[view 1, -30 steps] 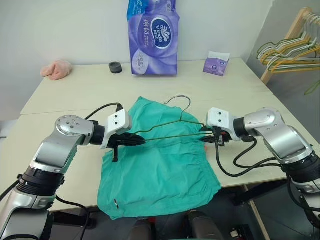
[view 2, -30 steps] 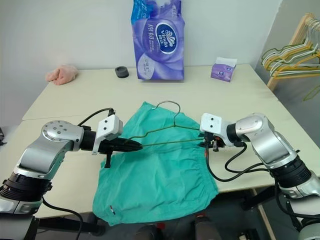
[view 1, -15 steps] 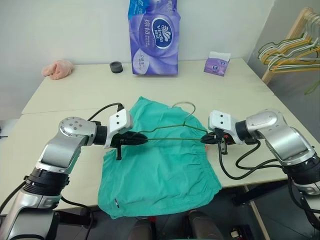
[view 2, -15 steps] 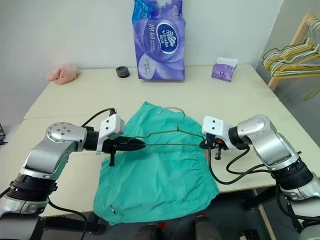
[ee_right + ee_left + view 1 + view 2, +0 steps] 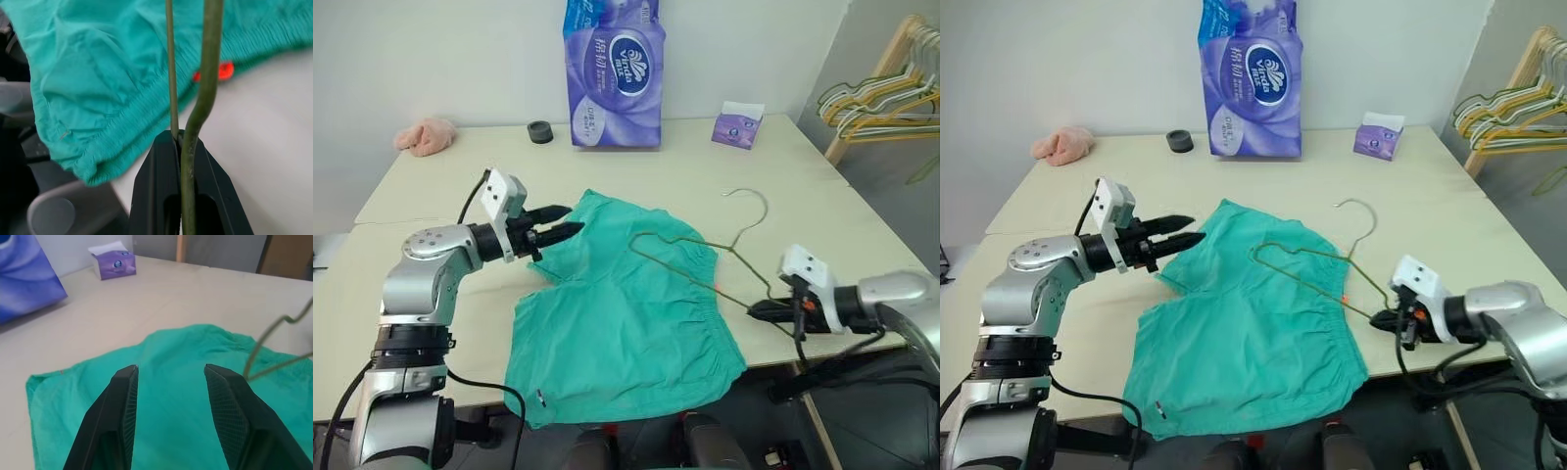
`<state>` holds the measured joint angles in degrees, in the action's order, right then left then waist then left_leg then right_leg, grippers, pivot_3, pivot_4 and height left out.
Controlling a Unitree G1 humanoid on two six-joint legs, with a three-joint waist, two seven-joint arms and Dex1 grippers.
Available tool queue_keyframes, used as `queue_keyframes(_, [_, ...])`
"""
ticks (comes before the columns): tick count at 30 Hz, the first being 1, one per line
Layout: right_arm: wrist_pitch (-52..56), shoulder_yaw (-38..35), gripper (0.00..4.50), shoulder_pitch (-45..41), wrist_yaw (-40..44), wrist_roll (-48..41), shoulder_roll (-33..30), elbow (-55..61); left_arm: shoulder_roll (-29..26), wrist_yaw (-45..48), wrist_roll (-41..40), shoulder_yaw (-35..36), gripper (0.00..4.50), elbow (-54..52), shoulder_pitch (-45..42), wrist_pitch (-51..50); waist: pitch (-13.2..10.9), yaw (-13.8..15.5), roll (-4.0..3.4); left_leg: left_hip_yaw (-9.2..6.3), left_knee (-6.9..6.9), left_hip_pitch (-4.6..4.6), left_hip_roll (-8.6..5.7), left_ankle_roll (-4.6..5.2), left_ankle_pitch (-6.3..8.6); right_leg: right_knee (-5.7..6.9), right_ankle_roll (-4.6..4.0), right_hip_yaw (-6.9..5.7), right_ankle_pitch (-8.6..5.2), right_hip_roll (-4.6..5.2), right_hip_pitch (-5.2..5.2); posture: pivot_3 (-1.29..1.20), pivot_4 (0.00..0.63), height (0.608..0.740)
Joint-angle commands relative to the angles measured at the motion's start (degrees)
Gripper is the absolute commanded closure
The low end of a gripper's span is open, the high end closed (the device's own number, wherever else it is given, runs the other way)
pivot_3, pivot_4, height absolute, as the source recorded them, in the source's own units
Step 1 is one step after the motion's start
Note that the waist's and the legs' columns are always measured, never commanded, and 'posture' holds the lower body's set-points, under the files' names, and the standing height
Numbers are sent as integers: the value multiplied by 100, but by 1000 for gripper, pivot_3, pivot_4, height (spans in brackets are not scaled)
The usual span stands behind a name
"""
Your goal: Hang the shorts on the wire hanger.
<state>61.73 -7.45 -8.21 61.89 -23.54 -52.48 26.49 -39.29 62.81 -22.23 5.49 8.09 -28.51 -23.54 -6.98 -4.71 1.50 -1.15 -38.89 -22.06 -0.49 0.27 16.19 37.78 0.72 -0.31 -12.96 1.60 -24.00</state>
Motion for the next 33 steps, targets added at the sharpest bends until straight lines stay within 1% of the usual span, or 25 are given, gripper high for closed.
queue_keyframes(1, [586,-969,4500,690,-191,-438,38,296,-215,464,114,-299,2245,-400,151,359,0,3,0,0,0,2,1,0,0,0,0,1,0,-2,1,-234,96,740])
queue_keyframes(3, [850,-1401,4500,1184,-278,-613,108,281,-251,654,44,-418,2245,-538,207,332,0,1,1,0,2,3,1,-1,1,-2,-2,0,-2,-9,4,-242,96,740])
queue_keyframes(6, [1179,-1825,4500,1710,-381,-896,232,309,-251,750,75,-523,2245,-547,173,378,0,-25,0,8,1,8,0,0,1,-2,-1,8,-3,-27,9,-253,101,740])
queue_keyframes(9, [1306,-2010,4500,2046,-515,-1103,405,319,-225,750,122,-585,2245,-434,71,403,0,-47,0,7,2,21,5,4,4,-4,25,10,-23,-36,20,-256,101,740])
queue_keyframes(13, [1210,-2025,4500,2451,-592,-1237,465,300,-226,793,221,-670,2245,-328,-13,511,1,-52,0,8,2,22,5,7,7,-4,26,11,-29,-39,22,-251,101,740])
queue_keyframes(19, [1299,-1987,4500,2452,-763,-1603,493,319,-220,740,216,-665,2245,-365,-29,448,1,-51,0,11,2,26,6,8,8,-3,28,16,-32,-39,25,-240,95,740])
queue_keyframes(23, [1289,-1788,4500,2089,-845,-1821,435,280,-268,660,228,-616,2245,-394,2,433,1,-49,0,14,1,27,5,8,8,-4,29,19,-32,-39,25,-228,89,740])
queue_keyframes(29, [1180,-1480,4500,1666,-861,-1893,242,61,-338,550,251,-552,2245,-391,52,477,1,-36,0,12,1,26,5,8,9,-4,31,19,-33,-39,25,-211,84,740])
queue_keyframes(33, [1174,-1100,4500,1332,-855,-1939,127,-102,-378,492,254,-520,2245,-375,101,505,2,-35,1,12,1,27,4,8,9,-3,31,19,-33,-38,25,-205,82,740])
